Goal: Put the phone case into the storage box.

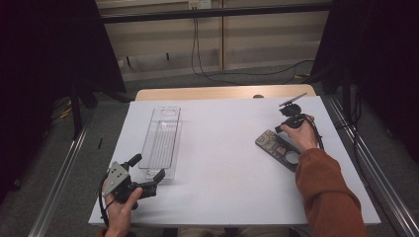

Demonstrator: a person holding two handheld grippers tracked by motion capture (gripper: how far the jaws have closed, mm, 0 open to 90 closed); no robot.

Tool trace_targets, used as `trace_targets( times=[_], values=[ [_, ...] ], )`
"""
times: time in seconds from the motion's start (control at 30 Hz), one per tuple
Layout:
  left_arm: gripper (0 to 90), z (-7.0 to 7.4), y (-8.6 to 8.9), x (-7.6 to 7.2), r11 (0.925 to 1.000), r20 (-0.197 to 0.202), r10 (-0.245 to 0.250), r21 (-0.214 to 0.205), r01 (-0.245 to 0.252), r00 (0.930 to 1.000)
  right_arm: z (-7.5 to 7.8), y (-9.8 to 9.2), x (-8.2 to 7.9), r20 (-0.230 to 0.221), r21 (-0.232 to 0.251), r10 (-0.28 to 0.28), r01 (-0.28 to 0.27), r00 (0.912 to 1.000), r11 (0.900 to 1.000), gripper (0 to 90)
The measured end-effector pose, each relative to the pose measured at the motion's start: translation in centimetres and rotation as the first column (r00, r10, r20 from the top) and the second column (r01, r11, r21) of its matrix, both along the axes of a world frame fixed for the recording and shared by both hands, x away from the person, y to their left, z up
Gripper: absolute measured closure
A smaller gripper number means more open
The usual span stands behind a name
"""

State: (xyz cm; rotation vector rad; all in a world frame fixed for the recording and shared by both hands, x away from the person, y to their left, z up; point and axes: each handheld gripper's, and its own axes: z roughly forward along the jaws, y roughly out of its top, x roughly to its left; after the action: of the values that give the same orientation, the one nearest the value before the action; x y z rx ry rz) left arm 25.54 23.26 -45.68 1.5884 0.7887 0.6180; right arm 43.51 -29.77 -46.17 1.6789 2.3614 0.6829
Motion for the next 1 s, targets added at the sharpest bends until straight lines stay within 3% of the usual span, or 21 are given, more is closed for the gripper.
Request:
trace_targets(
  times=[0.13,0.4,0.5,0.53,0.6,0.67,0.9,1.0],
  values=[
    [2.2,0.0,0.0,0.0,1.0,0.001,0.003,-0.003,-0.003,1.0,-0.1,0.7,0.2,0.005,-0.024,0.013,-0.013,0.9999,0.9996,90.0],
    [2.2,0.0,-0.1,0.0,1.0,-0.002,0.0,-0.001,0.0,1.0,-0.3,0.8,0.3,0.01,-0.022,0.017,-0.017,0.9998,0.9996,90.0],
    [2.2,0.0,-0.1,0.0,1.0,-0.001,-0.004,0.007,0.004,1.0,-0.3,0.8,0.3,0.012,-0.017,0.014,-0.014,0.9998,0.9998,90.0],
    [2.2,0.1,0.0,0.1,0.9995,0.0,-0.008,0.029,0.008,1.0,-0.3,0.8,0.3,0.008,-0.017,0.009,-0.009,0.9999,0.9998,90.0],
    [2.2,0.0,-0.2,0.1,1.0,-0.001,-0.005,0.003,0.005,1.0,-0.3,0.9,0.4,0.015,-0.019,0.01,-0.01,0.9998,0.9998,90.0],
    [2.2,0.0,-0.1,0.1,0.9999,0.0,-0.005,0.015,0.005,1.0,-0.3,1.0,0.3,0.012,-0.013,0.008,-0.008,0.9999,0.9999,90.0],
    [2.2,-0.1,-0.3,0.2,1.0,-0.004,-0.002,-0.007,0.002,1.0,-0.3,1.3,0.2,0.015,-0.014,0.013,-0.013,0.9998,0.9998,90.0],
    [2.2,0.0,0.0,0.1,0.9998,-0.004,-0.01,0.018,0.01,0.9999,-0.3,1.5,0.1,0.014,-0.007,0.032,-0.032,0.9994,0.9995,90.0]
  ],
)
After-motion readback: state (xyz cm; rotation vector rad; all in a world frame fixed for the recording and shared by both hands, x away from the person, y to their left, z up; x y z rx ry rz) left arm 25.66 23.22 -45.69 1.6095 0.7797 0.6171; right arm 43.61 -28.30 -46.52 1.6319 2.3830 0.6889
